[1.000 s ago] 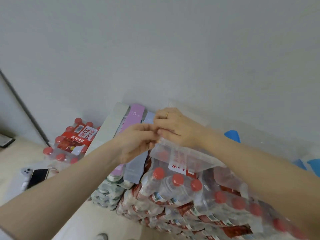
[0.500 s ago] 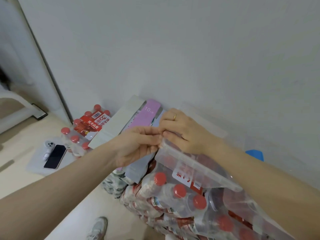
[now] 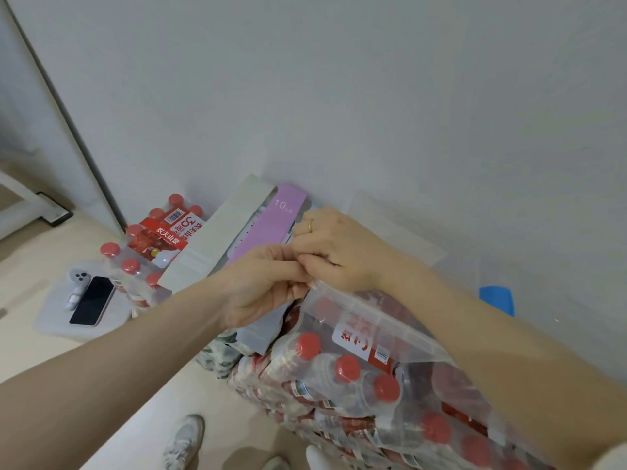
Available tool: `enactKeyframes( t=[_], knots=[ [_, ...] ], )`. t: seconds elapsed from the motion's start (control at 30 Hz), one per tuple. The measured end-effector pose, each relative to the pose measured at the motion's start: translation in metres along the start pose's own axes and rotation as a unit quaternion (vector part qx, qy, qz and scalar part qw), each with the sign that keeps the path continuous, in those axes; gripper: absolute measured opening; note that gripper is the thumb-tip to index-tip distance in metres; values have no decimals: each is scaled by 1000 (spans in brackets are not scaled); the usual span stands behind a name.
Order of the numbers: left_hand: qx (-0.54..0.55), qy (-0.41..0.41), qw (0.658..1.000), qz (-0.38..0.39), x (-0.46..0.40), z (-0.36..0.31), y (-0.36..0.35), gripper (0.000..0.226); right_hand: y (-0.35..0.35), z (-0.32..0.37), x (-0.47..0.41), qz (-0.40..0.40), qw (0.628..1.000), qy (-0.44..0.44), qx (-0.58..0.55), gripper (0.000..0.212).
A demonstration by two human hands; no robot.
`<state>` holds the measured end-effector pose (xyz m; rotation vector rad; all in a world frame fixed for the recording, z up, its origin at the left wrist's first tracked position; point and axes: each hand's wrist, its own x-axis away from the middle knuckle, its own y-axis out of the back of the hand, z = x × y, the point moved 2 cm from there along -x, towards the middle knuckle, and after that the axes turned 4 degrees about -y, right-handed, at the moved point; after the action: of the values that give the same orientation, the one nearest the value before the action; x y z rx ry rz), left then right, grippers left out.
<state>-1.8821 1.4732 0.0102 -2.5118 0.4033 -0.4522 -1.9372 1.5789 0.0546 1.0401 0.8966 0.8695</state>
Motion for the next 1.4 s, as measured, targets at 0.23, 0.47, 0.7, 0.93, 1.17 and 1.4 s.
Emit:
enactKeyframes(
  t=[0.23, 0.47, 0.7, 0.93, 1.17, 1.4],
  knots=[
    [-18, -10, 999, 27, -1, -8, -9, 20, 15, 8, 1, -51, 998, -31, 5, 23],
    [6, 0, 999, 39, 8, -6, -4, 18, 57, 14, 9, -164, 979, -93, -75, 29],
    [-50, 33, 997, 57, 5, -13, -9, 13, 50, 21, 36, -5, 981, -192, -31, 36],
    [-114, 61, 991, 35, -1, -22, -10, 5, 46, 45, 97, -23, 915, -388, 111, 76],
    [-259, 43, 965, 9, -6, -21, -9, 67, 32, 68, 133, 28, 817, -562, 130, 78],
    [-357, 28, 931, 66, -12, -32, -13, 62, 81, 63, 130, -63, 747, -574, 328, 32]
  ],
)
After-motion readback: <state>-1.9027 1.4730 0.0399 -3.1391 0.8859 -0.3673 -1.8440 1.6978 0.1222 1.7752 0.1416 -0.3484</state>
